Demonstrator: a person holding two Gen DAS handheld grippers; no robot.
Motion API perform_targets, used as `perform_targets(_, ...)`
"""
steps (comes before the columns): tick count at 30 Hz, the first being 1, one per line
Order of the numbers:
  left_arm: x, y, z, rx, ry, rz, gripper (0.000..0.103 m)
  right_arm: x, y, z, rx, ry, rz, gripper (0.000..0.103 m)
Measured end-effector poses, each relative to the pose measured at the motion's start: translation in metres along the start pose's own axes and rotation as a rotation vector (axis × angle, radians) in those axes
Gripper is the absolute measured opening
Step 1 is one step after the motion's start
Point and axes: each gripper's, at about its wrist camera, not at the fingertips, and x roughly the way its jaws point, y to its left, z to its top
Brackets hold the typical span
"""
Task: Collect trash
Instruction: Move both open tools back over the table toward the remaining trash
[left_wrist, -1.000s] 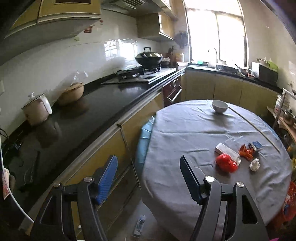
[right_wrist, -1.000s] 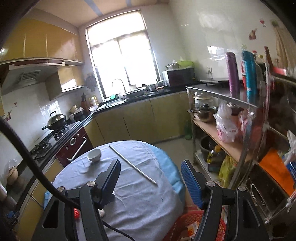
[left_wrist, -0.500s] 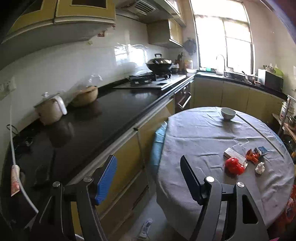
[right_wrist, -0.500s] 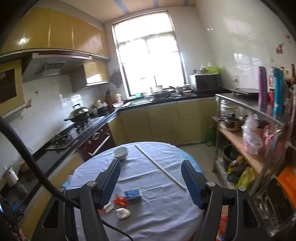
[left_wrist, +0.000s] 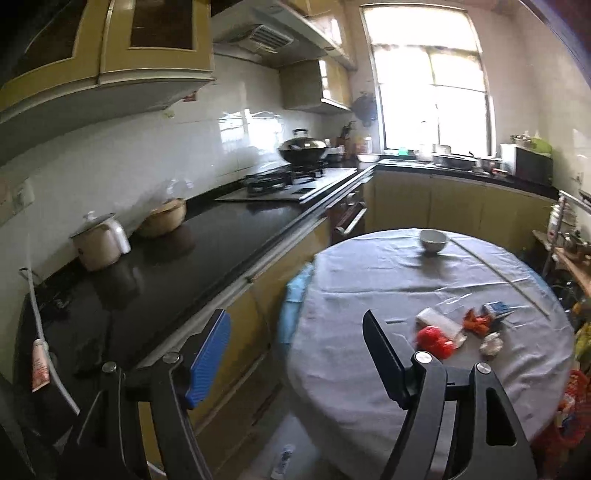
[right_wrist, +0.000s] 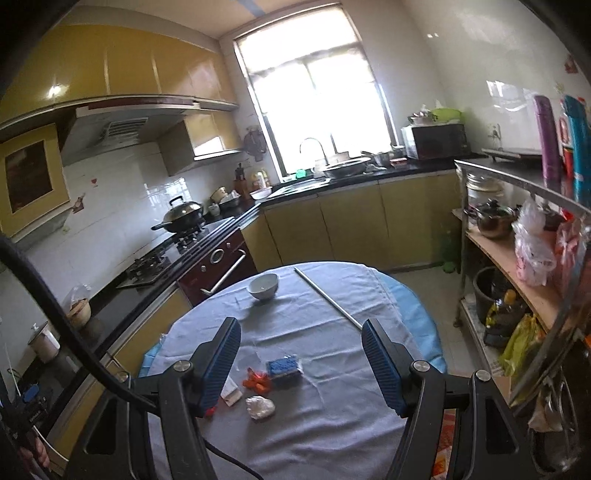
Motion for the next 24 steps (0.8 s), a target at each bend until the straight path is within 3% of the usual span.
perform_targets(13,0.017,-0.105,0.034,0.094,0.013,-0.191,0.075,0.028,-0.074,-0.008,0.102,0.033,0.002,0.071)
perform_targets(24,0.056,-0.139,0.029,0.137,0.104,-0.236,0.075,0.074,-0.095,-0.027,0.160,0.126,0.000,0.071)
